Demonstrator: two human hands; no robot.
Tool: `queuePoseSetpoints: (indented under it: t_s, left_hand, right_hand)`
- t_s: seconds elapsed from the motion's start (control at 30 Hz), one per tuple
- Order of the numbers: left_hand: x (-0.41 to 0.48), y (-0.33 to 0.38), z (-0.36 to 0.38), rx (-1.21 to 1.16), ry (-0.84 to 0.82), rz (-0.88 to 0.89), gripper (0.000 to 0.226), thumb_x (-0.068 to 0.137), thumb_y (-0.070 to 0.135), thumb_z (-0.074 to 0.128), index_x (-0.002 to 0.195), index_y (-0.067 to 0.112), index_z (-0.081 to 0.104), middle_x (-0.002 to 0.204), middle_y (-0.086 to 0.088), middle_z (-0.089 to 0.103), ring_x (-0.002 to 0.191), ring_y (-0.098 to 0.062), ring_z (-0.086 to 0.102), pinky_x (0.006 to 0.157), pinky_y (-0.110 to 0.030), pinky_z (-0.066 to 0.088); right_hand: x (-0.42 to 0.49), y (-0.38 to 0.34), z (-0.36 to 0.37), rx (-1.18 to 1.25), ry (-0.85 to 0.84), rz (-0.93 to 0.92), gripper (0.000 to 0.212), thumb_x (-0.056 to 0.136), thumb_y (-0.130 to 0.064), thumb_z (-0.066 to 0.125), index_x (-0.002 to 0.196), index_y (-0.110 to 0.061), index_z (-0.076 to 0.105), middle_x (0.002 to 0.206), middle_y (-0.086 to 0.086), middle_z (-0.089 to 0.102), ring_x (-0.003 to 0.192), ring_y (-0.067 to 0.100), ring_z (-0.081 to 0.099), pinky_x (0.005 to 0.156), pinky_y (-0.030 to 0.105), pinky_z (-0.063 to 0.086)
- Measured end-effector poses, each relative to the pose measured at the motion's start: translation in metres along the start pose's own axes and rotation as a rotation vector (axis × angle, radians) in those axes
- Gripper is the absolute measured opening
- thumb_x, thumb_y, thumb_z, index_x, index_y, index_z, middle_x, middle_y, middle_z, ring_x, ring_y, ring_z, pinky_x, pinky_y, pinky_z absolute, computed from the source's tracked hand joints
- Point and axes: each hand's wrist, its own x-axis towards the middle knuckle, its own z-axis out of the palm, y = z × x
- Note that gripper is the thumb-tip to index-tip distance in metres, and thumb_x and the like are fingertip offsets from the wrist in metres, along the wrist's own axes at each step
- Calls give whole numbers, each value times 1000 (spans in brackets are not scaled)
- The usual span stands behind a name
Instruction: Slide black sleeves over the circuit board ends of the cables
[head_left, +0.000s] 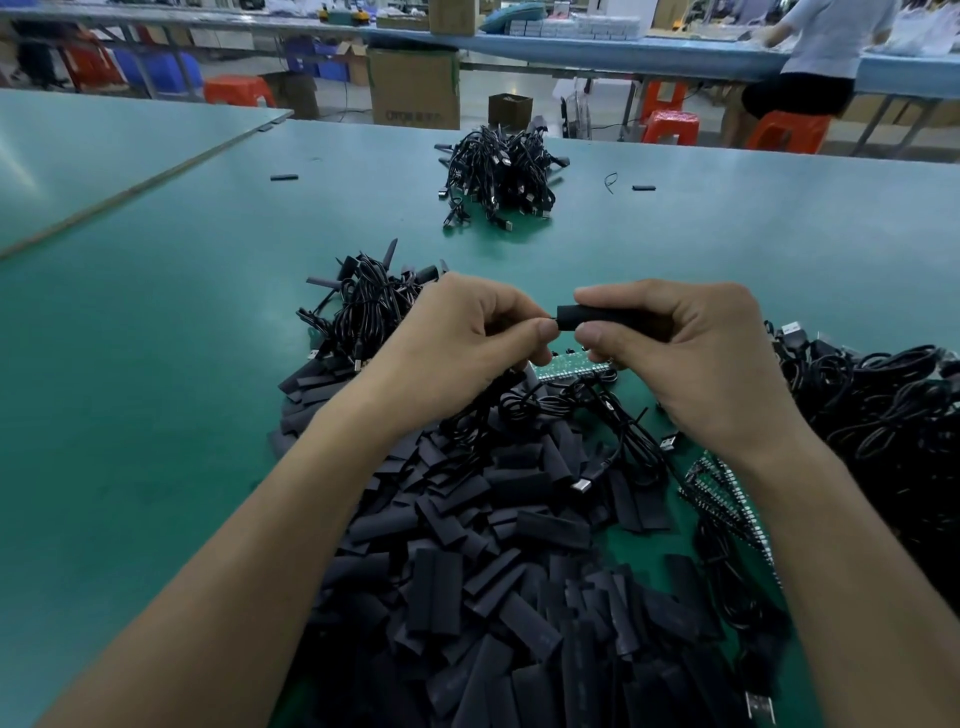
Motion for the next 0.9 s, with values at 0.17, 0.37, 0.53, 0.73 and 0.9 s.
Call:
queuePoseSetpoints:
  t_s: [0.17, 0.37, 0.53, 0.73, 0.9]
  left_hand:
    - [0, 0, 1, -7, -11, -4, 14, 97, 23, 66, 91, 17, 76, 78, 3, 77, 80, -43, 69, 76, -60, 55]
    - [3, -5, -3, -13, 106, -24, 12, 96, 20, 66, 89, 17, 75, 75, 9, 75, 70, -16, 71, 68, -27, 59]
    - [7, -12, -7, 62, 381, -67, 19, 96, 24, 67, 78, 28, 70, 74, 17, 72, 60, -14, 67, 54, -26, 54]
    - [8, -10, -8, 60, 474, -64, 20, 95, 24, 68, 76, 29, 70, 65, 19, 70, 44, 8, 50, 46, -5, 35]
    - [9, -8, -11, 68, 543, -71, 24, 96, 25, 67, 73, 33, 67, 67, 23, 69, 51, -5, 59, 49, -9, 42]
  right_hand:
    - [-1, -1, -1, -4, 41, 8, 27, 79, -18, 83, 99, -35, 75, 87, -10, 76, 83, 13, 73, 83, 43, 60]
    - [2, 0, -5, 0, 156, 58, 25, 80, -18, 82, 92, -37, 70, 83, -12, 74, 73, 7, 70, 75, 27, 59]
    - [-1, -3, -6, -82, -94, 134, 18, 76, -23, 85, 89, -32, 77, 79, -14, 75, 73, 3, 71, 71, 16, 56]
    - [-5, -11, 16, -351, -484, 127, 20, 74, -31, 87, 93, -33, 80, 81, -13, 74, 85, 3, 64, 80, 26, 52]
    - [-9, -28, 18, -519, -517, 136, 32, 73, -47, 83, 104, -44, 74, 94, -21, 73, 96, 3, 63, 88, 35, 54]
